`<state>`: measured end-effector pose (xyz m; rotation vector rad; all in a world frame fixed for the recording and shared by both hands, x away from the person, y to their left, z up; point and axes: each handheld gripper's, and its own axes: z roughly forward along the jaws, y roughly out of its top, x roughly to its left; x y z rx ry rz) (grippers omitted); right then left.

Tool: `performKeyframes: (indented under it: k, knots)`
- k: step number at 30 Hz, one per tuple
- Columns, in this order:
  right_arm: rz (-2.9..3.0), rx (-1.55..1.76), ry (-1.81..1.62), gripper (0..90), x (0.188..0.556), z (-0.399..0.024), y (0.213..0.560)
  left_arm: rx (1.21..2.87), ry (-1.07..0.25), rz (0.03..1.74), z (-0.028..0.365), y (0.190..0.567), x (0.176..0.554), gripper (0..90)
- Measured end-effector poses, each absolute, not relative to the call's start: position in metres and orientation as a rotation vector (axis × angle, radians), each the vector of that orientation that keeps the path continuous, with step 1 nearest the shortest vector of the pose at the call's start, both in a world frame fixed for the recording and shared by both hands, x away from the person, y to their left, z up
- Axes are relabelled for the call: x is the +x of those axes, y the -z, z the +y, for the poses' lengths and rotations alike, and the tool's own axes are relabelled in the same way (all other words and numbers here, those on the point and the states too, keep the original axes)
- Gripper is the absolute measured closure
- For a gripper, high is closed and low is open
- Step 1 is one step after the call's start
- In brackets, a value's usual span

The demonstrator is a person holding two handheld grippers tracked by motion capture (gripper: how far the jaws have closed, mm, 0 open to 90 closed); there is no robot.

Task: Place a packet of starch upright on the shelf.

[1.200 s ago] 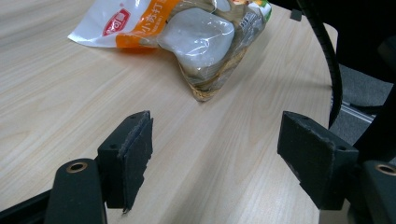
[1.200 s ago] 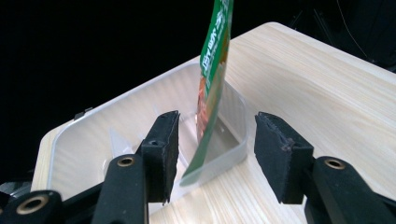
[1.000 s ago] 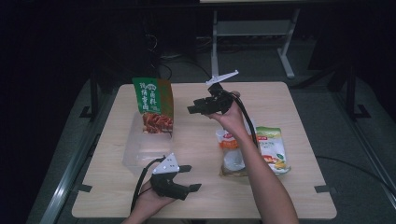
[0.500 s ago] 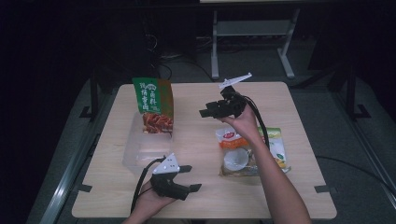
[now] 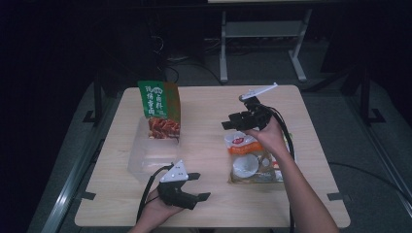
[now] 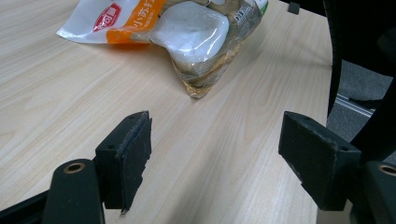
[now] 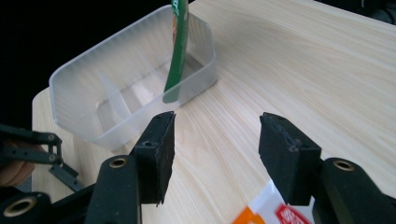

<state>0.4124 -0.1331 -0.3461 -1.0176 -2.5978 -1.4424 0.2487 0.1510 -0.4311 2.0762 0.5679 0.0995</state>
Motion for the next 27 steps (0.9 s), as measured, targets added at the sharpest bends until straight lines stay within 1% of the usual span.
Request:
performKeyframes:
  k: [7, 17, 27]
  knots:
    - [-2.6, -1.068, 1.422, 44.5, 0.401, -0.153, 0.349, 2.075, -0.103, 0.571, 0.152, 0.43, 0.248, 24.4]
    - [-2.601, -1.191, 1.365, 44.1, 0.384, -0.193, 0.365, 2.076, -0.095, 0.583, 0.15, 0.432, 0.248, 24.2]
    - [-2.607, -1.249, 1.302, 44.0, 0.374, -0.209, 0.377, 2.071, -0.098, 0.592, 0.15, 0.431, 0.247, 23.1]
